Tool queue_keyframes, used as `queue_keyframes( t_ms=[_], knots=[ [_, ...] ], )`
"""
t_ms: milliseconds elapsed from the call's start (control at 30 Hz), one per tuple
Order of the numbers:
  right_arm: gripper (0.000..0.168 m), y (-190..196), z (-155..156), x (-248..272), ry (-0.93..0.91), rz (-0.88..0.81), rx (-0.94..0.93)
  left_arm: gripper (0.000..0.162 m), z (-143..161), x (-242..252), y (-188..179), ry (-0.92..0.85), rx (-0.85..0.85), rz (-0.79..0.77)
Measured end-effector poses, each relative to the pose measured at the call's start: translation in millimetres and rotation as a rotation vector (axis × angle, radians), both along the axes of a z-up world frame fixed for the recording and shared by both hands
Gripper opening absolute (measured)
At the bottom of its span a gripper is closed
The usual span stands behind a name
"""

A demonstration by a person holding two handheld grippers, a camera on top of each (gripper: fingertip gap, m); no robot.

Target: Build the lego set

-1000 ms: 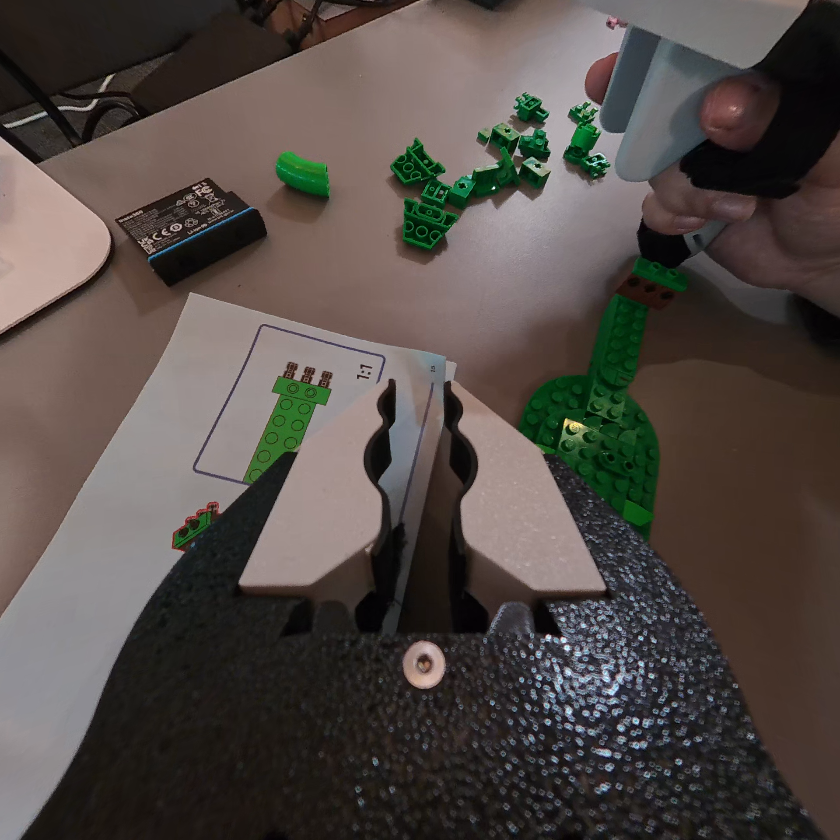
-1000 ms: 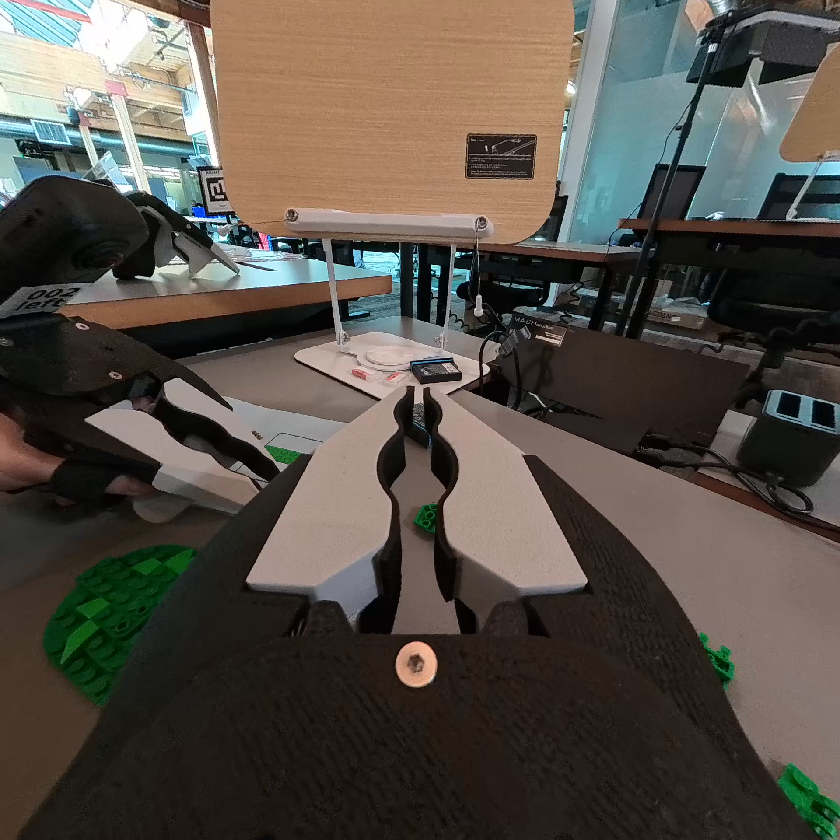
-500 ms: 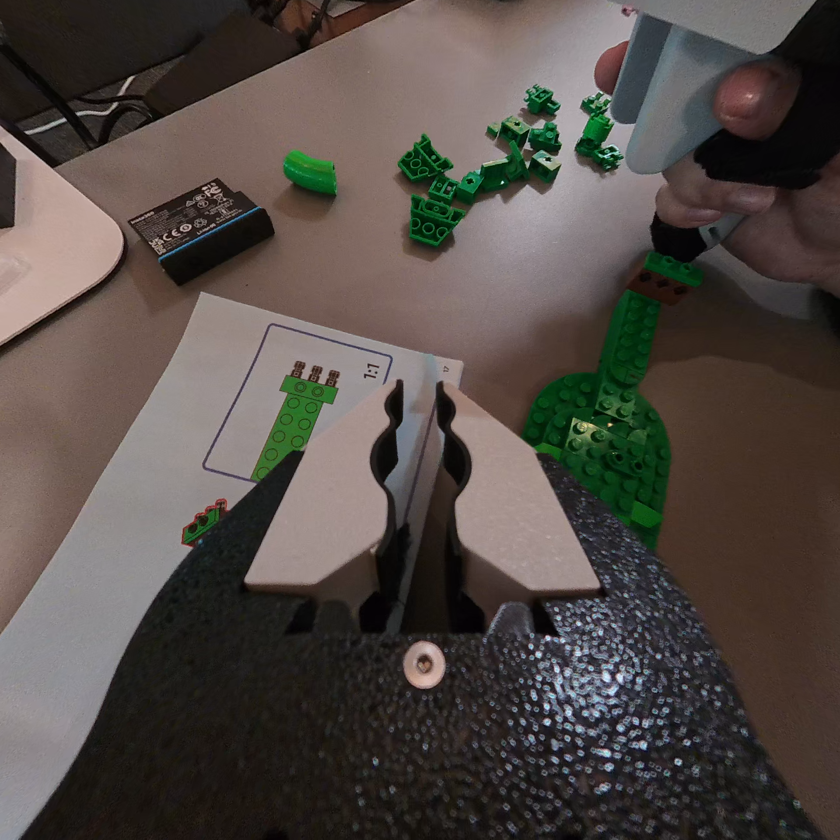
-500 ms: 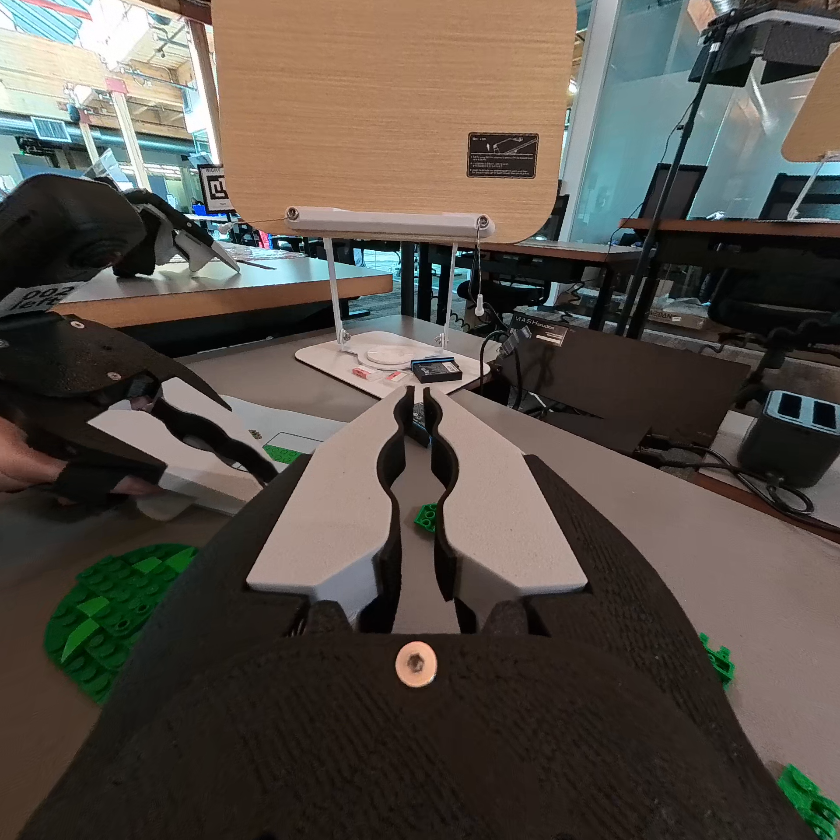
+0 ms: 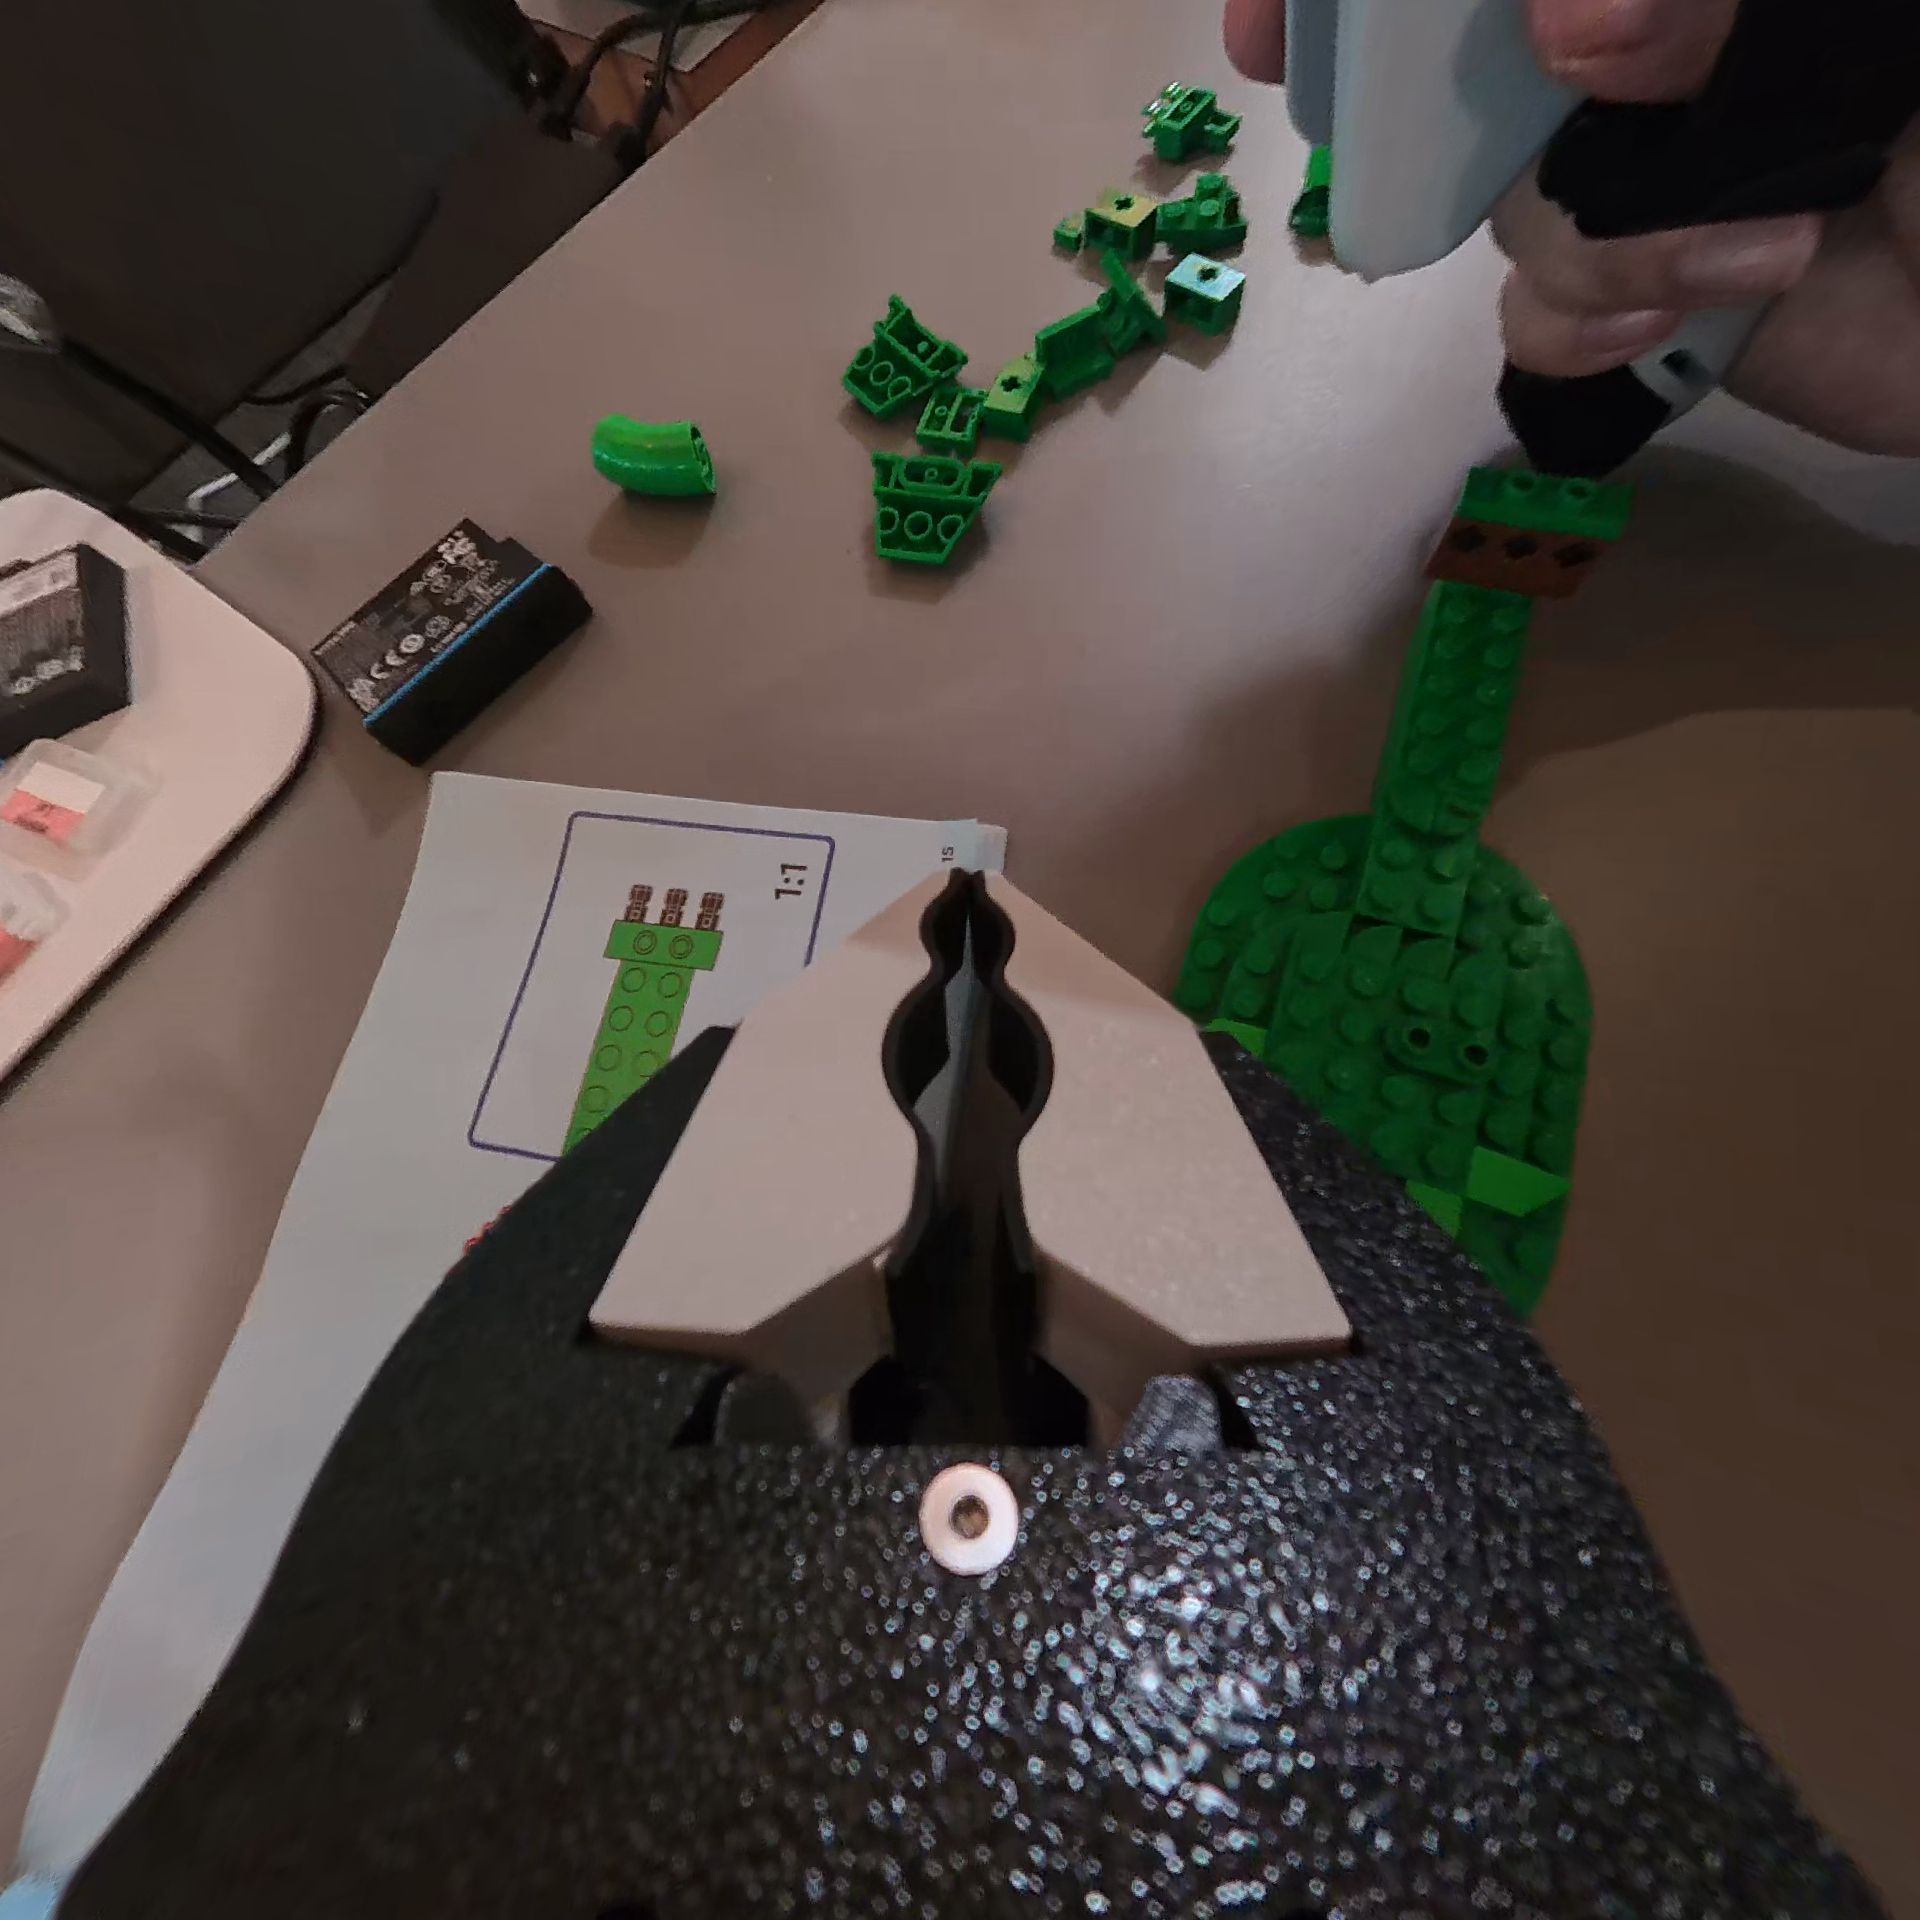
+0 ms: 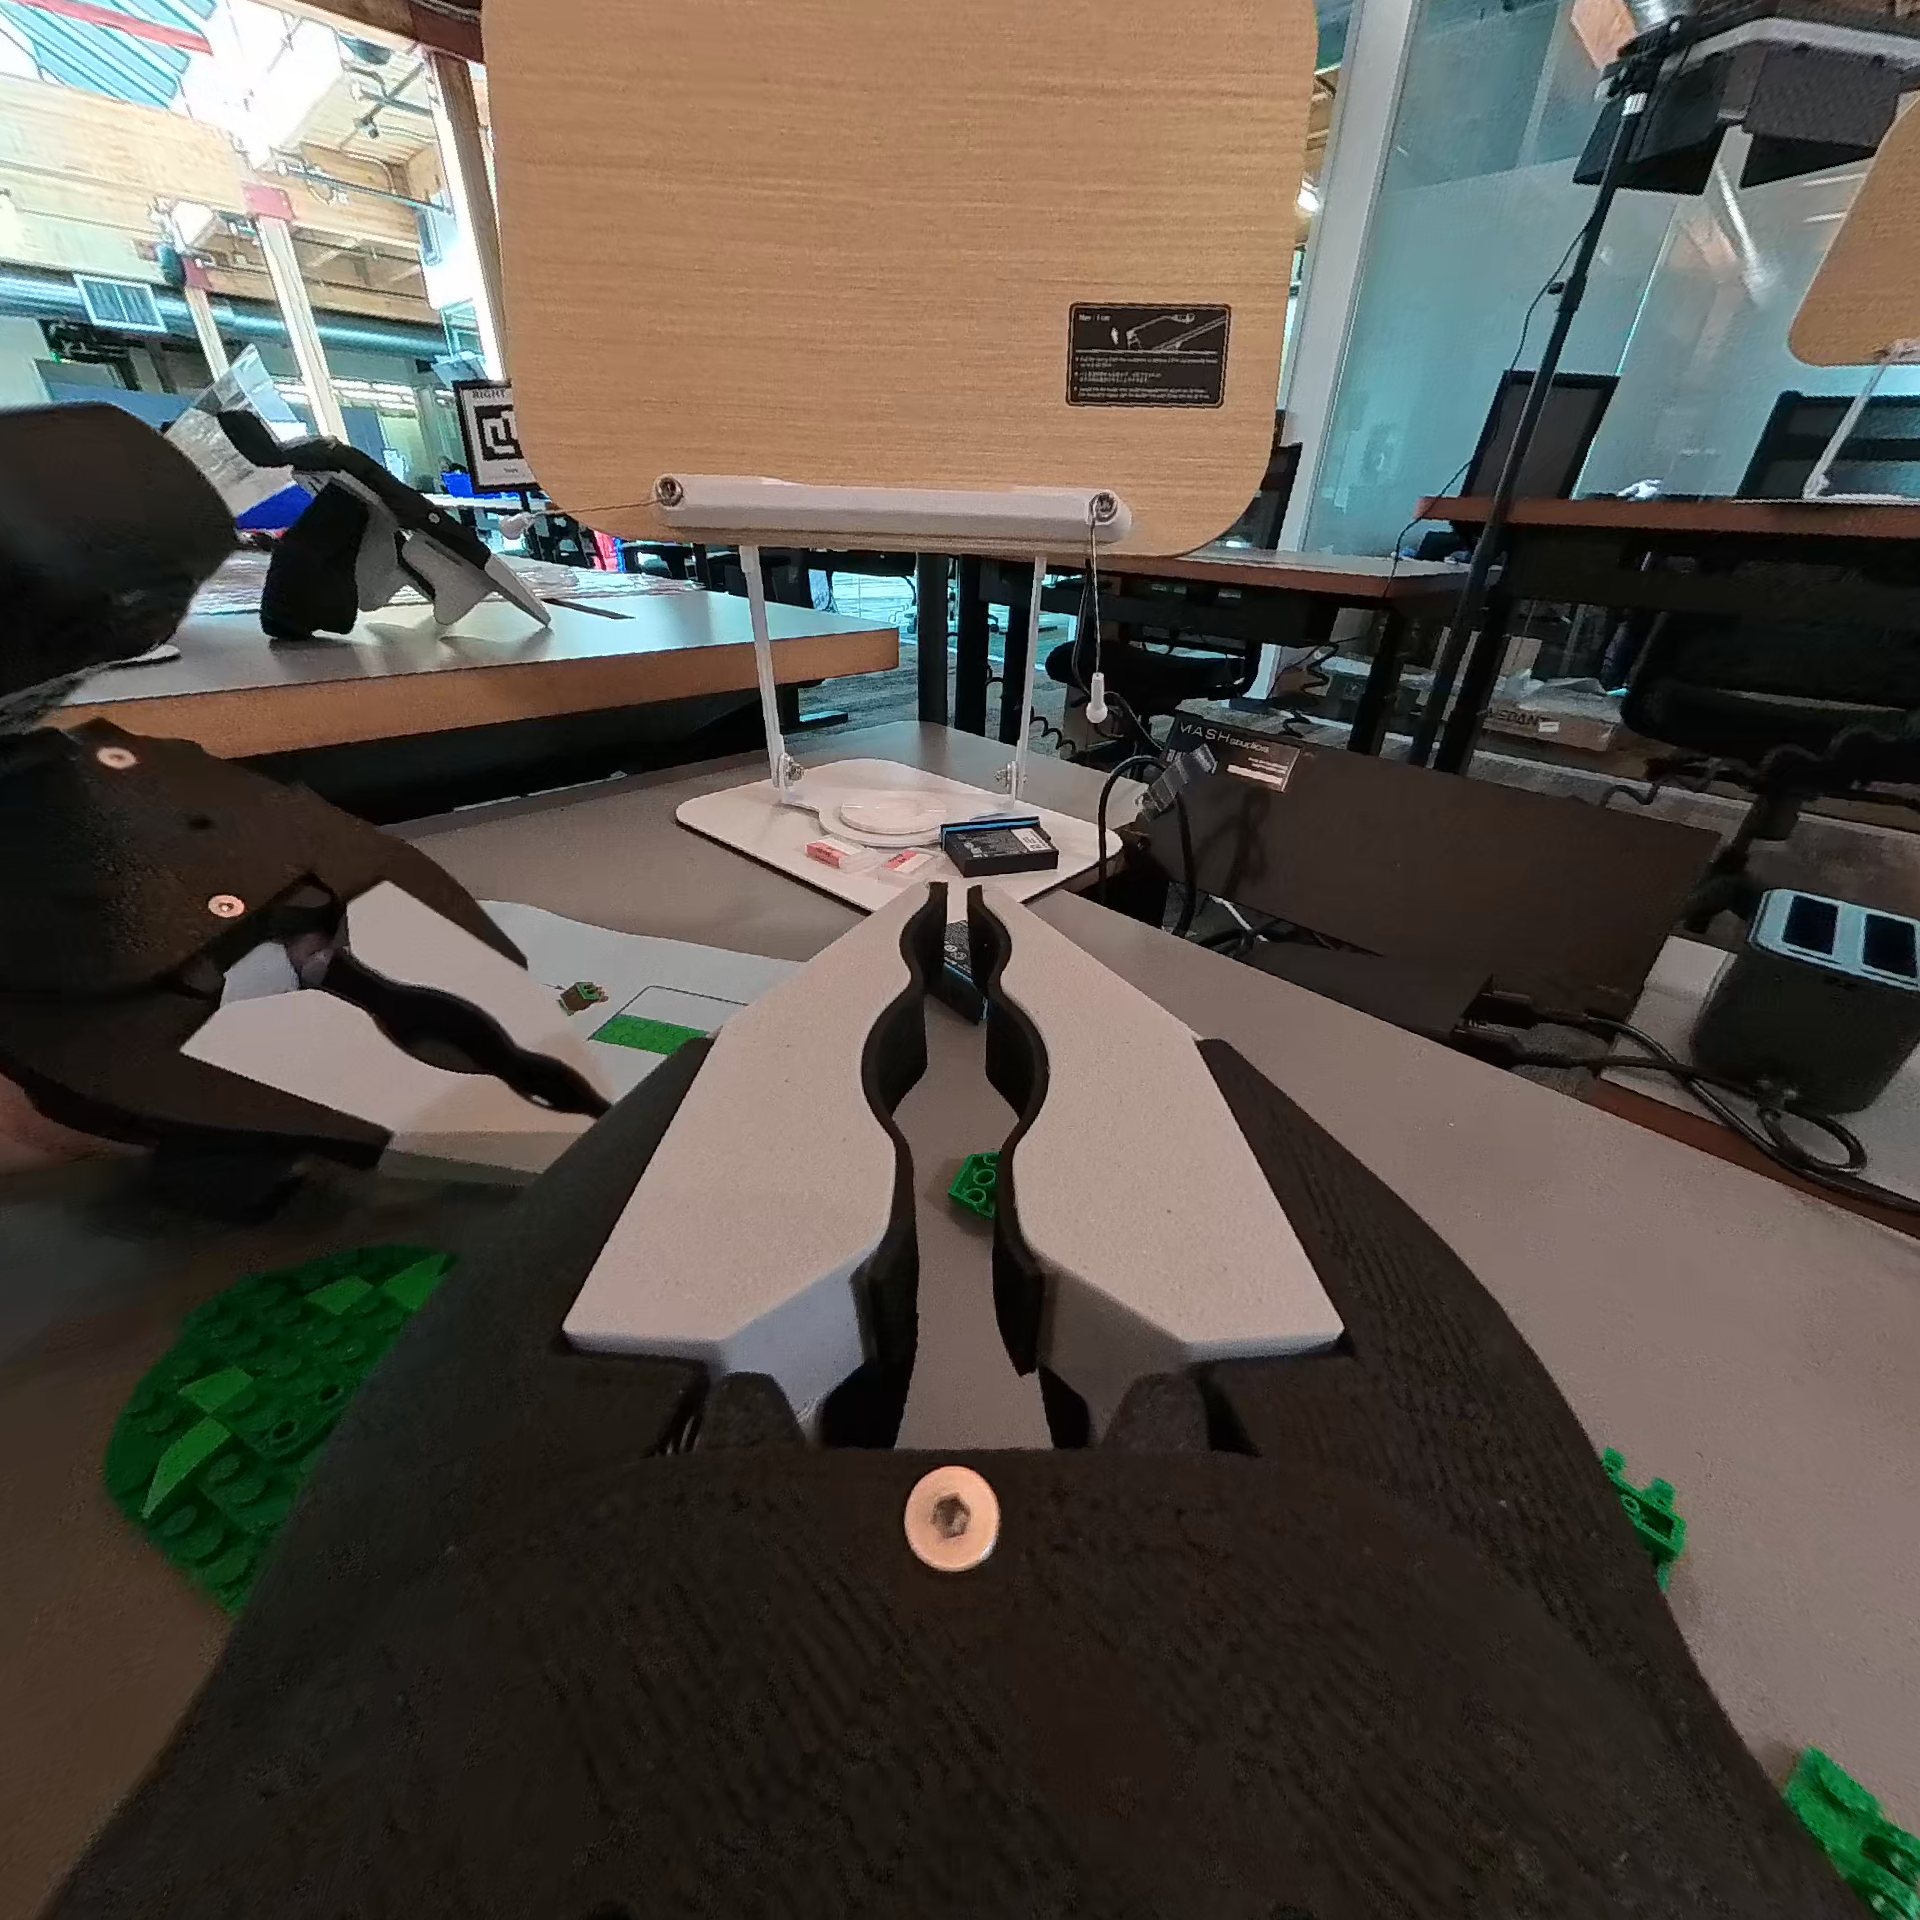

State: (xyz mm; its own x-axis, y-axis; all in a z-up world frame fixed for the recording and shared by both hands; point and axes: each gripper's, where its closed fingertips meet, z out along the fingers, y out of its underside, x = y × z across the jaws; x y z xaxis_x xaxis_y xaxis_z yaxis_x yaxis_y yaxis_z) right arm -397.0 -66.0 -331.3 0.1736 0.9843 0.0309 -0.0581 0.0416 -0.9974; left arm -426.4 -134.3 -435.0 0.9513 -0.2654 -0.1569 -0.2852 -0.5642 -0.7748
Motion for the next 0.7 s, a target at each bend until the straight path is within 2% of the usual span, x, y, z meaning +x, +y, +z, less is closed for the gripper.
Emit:
queue_keyframes(
  t_ms=[200, 333, 400, 467, 533, 600, 667, 700],
  knots=[
    [0.002, 0, 0, 0, 0.001, 0.0, -0.002, 0.0, 18, -22, -2, 0.088, 0.036, 0.104],
    [0.002, 0, 1, 0, 0.006, 0.004, -0.013, 0.0, 33, -70, -35, 0.171, 0.014, 0.333],
    [0.002, 3, 5, 2, 0.018, -0.003, -0.014, 0.0, 49, -87, -58, 0.099, 0.073, 0.468],
    [0.002, 6, 6, 4, 0.025, -0.01, -0.021, 0.0, 60, -88, -75, -0.023, 0.153, 0.532],
    [0.002, 6, 6, 4, 0.026, -0.01, -0.035, 0.0, 66, -76, -76, -0.106, 0.226, 0.507],
    [0.002, 5, 6, 4, 0.028, -0.005, -0.039, 0.0, 68, -55, -60, -0.172, 0.277, 0.434],
    [0.002, 3, 6, 3, 0.026, 0.001, -0.038, 0.002, 62, -33, -42, -0.193, 0.248, 0.351],
    [0.002, 2, 6, 3, 0.026, 0.003, -0.04, 0.008, 57, -27, -34, -0.176, 0.214, 0.324]
  ],
)
